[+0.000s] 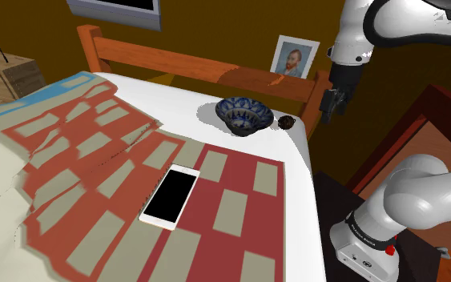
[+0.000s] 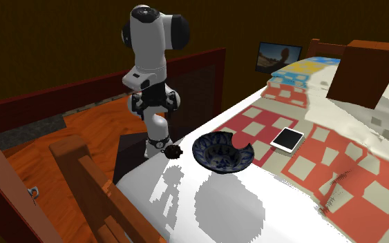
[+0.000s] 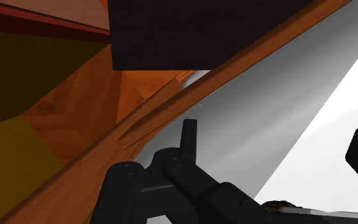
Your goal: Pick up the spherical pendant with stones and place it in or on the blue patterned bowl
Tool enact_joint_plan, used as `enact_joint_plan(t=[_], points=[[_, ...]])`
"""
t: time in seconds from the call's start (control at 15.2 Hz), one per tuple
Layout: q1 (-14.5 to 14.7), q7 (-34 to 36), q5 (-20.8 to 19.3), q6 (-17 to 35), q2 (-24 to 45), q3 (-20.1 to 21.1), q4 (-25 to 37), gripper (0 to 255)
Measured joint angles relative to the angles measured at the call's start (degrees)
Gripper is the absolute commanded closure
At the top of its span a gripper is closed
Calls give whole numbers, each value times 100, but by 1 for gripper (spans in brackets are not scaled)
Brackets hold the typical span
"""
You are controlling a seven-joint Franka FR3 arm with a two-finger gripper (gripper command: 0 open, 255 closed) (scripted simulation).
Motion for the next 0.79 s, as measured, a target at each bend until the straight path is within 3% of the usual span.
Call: enact_joint_plan(t=[0.2, 0.79], points=[[47, -120, 81, 232, 157, -76, 21, 0], [447, -1097, 834, 1874, 1441, -543, 291, 0]])
